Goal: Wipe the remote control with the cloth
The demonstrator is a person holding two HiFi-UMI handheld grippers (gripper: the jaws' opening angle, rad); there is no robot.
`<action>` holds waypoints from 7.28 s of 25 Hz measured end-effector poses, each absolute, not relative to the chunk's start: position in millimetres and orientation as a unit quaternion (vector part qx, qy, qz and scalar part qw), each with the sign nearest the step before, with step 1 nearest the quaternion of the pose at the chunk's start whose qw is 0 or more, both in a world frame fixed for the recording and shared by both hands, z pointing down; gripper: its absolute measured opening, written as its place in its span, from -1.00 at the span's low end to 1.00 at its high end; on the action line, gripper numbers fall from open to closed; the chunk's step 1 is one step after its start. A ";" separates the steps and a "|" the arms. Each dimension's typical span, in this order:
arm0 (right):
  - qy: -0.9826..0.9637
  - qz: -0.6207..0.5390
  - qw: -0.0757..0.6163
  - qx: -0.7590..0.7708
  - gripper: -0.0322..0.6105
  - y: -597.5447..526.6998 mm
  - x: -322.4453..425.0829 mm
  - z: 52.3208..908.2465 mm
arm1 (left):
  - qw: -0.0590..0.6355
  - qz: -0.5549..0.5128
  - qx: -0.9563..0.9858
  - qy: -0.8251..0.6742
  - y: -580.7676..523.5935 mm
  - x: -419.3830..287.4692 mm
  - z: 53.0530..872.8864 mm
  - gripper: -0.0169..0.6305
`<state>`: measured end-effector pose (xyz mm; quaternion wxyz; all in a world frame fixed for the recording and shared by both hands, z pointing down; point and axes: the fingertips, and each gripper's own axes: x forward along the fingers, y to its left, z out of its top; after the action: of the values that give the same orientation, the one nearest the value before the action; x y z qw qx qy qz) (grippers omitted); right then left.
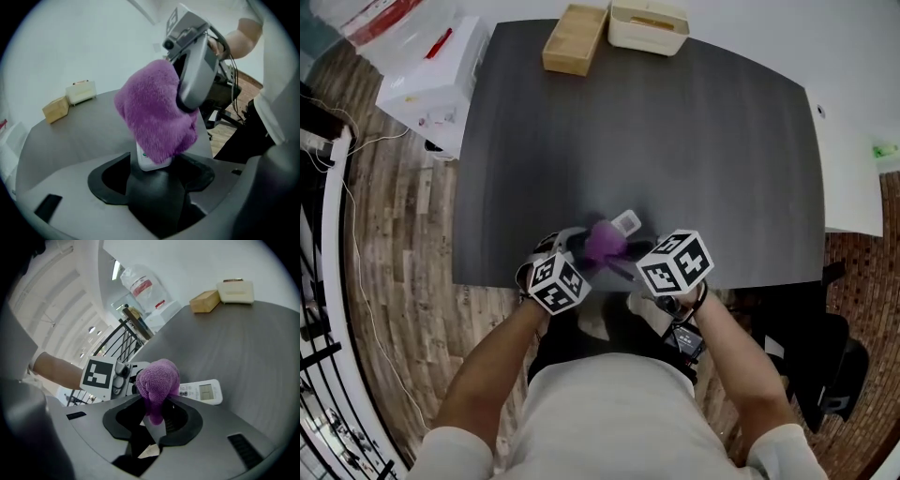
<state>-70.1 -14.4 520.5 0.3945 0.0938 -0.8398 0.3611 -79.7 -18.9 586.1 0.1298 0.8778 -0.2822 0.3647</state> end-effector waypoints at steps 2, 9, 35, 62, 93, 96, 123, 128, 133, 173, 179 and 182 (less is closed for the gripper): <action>-0.820 0.395 0.408 0.062 -0.59 -5.7 -80.6 533.6 | 0.121 0.362 0.879 -0.285 -18.8 -79.3 585.2 -0.03; -0.780 0.435 0.446 0.053 -0.59 -8.9 -83.5 551.9 | 0.114 0.355 0.885 -0.278 -14.6 -76.1 583.9 -0.26; -0.714 0.505 0.431 0.222 -0.59 -83.6 11.4 564.0 | 0.136 0.356 0.884 -0.271 -14.4 -78.0 586.1 -0.27; -0.798 0.255 0.462 0.290 -0.59 -104.1 13.9 565.3 | 0.269 0.332 0.865 -0.264 24.7 -44.2 579.7 -0.27; -0.821 0.073 0.515 0.236 -0.59 -49.9 -9.0 568.4 | 0.272 0.291 0.812 -0.427 -83.5 -62.5 573.8 -0.93; -0.825 0.078 0.514 0.221 -0.59 -29.0 -8.1 566.7 | 0.280 0.282 0.806 -0.439 -83.1 -64.0 575.4 -0.94; -0.852 0.187 0.453 0.186 -0.59 43.5 40.8 539.6 | -0.039 0.422 0.904 -0.049 -61.0 -41.2 529.2 -0.28; -0.846 0.192 0.453 0.205 -0.59 46.5 52.3 538.1 | -0.305 0.555 0.731 0.253 -26.1 -57.5 571.5 0.07; -0.843 0.200 0.451 0.215 -0.59 52.8 57.1 538.3 | -0.422 0.562 0.605 0.375 -32.1 -53.5 594.5 0.24; -0.823 0.157 0.459 0.294 -0.59 -24.3 13.4 567.1 | 0.190 0.602 0.760 -0.157 -35.4 -65.3 595.2 -0.05; -0.836 0.176 0.455 0.252 -0.59 7.3 11.2 561.3 | 0.183 0.605 0.758 -0.159 -34.8 -65.2 595.7 -0.04; -0.850 0.193 0.443 0.209 -0.59 32.4 3.4 553.3 | 0.185 0.598 0.762 -0.167 -35.4 -64.5 595.6 -0.05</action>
<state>3.4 32.4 553.3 0.4431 0.2088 -0.8501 0.1935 -64.5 -35.4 595.6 0.1852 0.7620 -0.1672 0.5975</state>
